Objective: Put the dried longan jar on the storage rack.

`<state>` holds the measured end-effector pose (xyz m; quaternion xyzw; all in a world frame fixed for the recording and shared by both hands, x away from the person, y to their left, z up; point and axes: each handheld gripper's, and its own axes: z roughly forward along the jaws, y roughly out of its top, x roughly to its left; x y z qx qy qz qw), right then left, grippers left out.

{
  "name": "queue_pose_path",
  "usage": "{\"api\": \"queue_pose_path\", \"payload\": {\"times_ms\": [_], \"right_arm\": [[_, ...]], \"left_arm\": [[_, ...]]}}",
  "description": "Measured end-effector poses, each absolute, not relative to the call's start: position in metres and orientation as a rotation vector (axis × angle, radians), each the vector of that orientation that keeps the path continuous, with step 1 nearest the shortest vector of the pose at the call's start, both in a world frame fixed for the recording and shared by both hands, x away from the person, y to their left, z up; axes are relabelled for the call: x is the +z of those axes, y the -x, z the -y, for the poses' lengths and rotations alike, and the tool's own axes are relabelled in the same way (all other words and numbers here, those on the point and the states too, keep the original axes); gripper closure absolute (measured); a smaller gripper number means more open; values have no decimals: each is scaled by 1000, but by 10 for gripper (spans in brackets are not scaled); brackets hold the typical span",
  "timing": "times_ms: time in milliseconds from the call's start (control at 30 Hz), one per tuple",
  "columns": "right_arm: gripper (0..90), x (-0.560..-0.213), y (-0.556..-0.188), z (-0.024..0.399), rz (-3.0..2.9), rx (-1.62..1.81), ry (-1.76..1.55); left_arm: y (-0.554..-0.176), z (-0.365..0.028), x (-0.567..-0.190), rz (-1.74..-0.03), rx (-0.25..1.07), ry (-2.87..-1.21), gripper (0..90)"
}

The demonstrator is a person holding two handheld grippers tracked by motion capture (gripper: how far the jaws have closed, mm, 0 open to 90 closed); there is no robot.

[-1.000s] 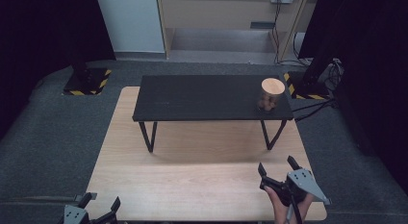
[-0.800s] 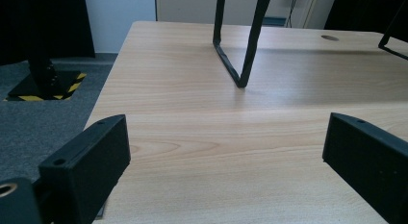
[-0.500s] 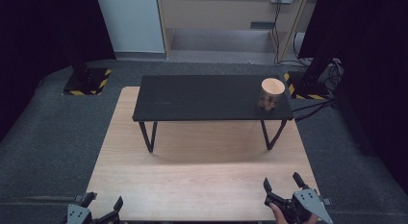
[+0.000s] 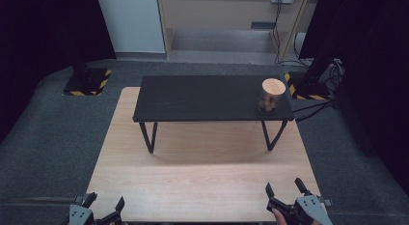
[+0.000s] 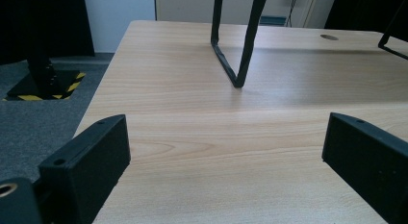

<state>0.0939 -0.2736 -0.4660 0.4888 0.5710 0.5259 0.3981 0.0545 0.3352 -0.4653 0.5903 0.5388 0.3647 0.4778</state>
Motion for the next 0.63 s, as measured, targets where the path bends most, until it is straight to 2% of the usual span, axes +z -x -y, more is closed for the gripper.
{"api": "queue_pose_path", "payload": {"times_ms": [633], "right_arm": [[6, -465, -88, 275, -1430, 1373, -1247]], "left_arm": [[-50, -336, -461, -1281, 903, -1417, 14]]}}
